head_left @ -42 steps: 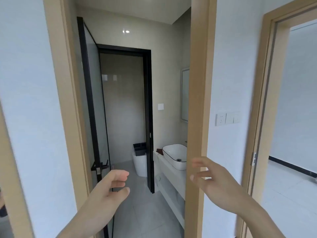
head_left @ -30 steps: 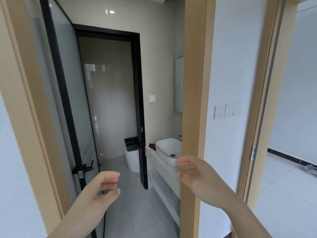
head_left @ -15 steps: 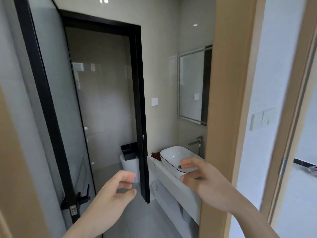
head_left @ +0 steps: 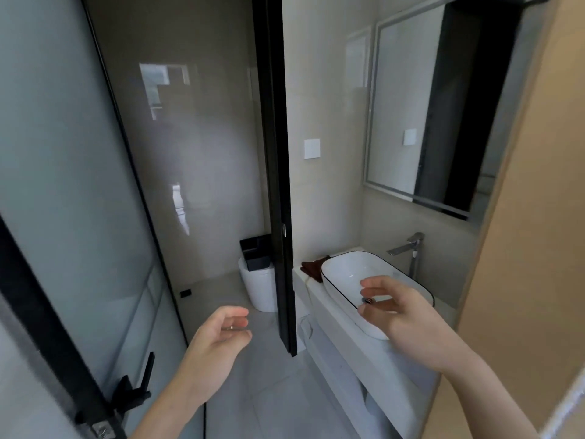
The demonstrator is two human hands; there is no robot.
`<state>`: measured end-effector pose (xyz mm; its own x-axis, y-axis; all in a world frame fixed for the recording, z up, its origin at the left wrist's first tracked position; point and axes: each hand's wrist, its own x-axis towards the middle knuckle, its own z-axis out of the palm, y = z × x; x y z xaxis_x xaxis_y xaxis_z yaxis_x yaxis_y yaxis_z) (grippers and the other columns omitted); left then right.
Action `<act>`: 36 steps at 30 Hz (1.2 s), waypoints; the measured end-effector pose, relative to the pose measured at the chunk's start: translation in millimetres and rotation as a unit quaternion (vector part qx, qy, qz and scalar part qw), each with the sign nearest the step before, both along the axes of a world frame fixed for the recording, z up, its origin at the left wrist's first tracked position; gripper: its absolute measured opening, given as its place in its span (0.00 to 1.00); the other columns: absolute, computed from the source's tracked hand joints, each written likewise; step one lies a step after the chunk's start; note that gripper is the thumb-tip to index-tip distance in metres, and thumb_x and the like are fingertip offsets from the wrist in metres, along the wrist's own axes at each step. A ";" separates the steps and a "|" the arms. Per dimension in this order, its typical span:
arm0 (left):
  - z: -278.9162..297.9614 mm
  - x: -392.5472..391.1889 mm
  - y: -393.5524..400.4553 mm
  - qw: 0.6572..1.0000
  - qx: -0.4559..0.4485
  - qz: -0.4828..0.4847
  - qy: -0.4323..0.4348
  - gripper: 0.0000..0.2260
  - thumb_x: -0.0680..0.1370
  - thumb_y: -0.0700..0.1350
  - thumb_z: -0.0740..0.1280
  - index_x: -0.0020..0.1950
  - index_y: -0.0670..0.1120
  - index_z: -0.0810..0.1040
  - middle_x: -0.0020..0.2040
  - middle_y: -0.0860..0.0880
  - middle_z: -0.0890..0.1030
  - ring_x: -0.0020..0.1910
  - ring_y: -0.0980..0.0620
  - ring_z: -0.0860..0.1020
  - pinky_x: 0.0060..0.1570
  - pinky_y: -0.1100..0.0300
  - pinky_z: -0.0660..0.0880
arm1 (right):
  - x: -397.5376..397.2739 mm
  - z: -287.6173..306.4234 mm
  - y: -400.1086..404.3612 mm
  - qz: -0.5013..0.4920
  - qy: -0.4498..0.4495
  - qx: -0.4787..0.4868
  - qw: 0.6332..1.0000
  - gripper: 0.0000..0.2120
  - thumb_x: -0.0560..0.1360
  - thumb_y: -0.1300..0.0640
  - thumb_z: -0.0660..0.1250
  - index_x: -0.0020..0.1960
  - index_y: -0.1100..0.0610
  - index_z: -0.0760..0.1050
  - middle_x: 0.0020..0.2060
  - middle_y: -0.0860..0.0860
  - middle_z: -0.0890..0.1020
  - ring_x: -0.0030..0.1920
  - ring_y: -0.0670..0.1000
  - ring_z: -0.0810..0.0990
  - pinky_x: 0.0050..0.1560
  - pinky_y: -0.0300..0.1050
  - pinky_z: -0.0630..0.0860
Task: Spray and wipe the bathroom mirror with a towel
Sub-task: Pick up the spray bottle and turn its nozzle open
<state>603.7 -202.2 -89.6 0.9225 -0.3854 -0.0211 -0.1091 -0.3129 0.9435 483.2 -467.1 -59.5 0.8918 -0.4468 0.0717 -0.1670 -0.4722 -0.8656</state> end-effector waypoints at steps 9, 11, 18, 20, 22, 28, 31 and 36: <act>-12.0 134.8 -70.8 0.999 -0.022 0.036 0.033 0.15 0.66 0.46 0.67 0.52 0.54 0.81 0.52 0.49 0.82 0.51 0.51 0.80 0.52 0.58 0.74 | 165.8 -15.3 -60.1 0.040 0.015 -0.004 0.999 0.16 0.78 0.50 0.71 0.64 0.44 0.74 0.59 0.41 0.80 0.56 0.42 0.80 0.60 0.50 0.77; -20.5 165.5 -89.5 0.999 -0.015 0.025 0.042 0.15 0.68 0.44 0.68 0.54 0.50 0.80 0.54 0.48 0.82 0.50 0.52 0.79 0.48 0.59 0.74 | 191.5 -25.6 -72.8 0.034 0.029 0.005 0.999 0.16 0.78 0.50 0.71 0.65 0.45 0.74 0.59 0.41 0.79 0.56 0.42 0.81 0.61 0.51 0.78; -56.5 288.5 -155.2 0.996 -0.007 -0.068 0.062 0.11 0.79 0.36 0.67 0.56 0.50 0.79 0.54 0.48 0.83 0.57 0.45 0.81 0.51 0.57 0.76 | 282.0 -62.0 -106.1 -0.042 0.049 -0.002 0.998 0.19 0.77 0.51 0.71 0.67 0.50 0.75 0.60 0.46 0.80 0.53 0.44 0.82 0.51 0.43 0.77; -61.8 316.8 -172.7 0.992 -0.018 -0.094 0.084 0.10 0.79 0.38 0.67 0.56 0.51 0.79 0.54 0.48 0.83 0.55 0.49 0.82 0.50 0.57 0.76 | 305.8 -73.1 -107.4 -0.063 0.063 0.008 0.996 0.19 0.77 0.51 0.70 0.67 0.49 0.75 0.60 0.45 0.80 0.54 0.45 0.81 0.50 0.43 0.78; -71.0 343.0 -190.2 0.986 -0.017 -0.126 0.106 0.09 0.80 0.40 0.67 0.58 0.50 0.79 0.55 0.47 0.83 0.55 0.50 0.82 0.53 0.55 0.78 | 324.0 -83.9 -111.6 -0.082 0.076 0.015 0.994 0.18 0.77 0.50 0.70 0.67 0.48 0.74 0.60 0.44 0.79 0.55 0.45 0.81 0.50 0.43 0.78; -103.7 400.7 -259.2 0.964 0.037 -0.213 0.155 0.08 0.79 0.43 0.68 0.57 0.50 0.79 0.55 0.46 0.84 0.53 0.52 0.84 0.59 0.51 0.79 | 343.3 -120.6 -155.5 -0.196 0.101 0.040 0.975 0.17 0.77 0.51 0.70 0.65 0.48 0.75 0.58 0.46 0.81 0.55 0.47 0.82 0.47 0.38 0.76; -124.0 423.8 -302.8 0.949 0.073 -0.259 0.163 0.08 0.78 0.44 0.69 0.57 0.51 0.80 0.56 0.47 0.83 0.52 0.53 0.84 0.60 0.51 0.79 | 354.1 -147.4 -181.0 -0.236 0.114 0.062 0.963 0.17 0.77 0.51 0.71 0.65 0.49 0.75 0.57 0.47 0.81 0.55 0.49 0.82 0.47 0.37 0.74; -152.2 452.0 -372.8 0.920 0.125 -0.335 0.158 0.10 0.80 0.42 0.67 0.61 0.48 0.78 0.57 0.47 0.83 0.54 0.51 0.83 0.60 0.52 0.79 | 373.7 -182.4 -217.4 -0.280 0.121 0.091 0.948 0.19 0.77 0.55 0.70 0.66 0.53 0.75 0.58 0.49 0.81 0.54 0.49 0.81 0.49 0.36 0.73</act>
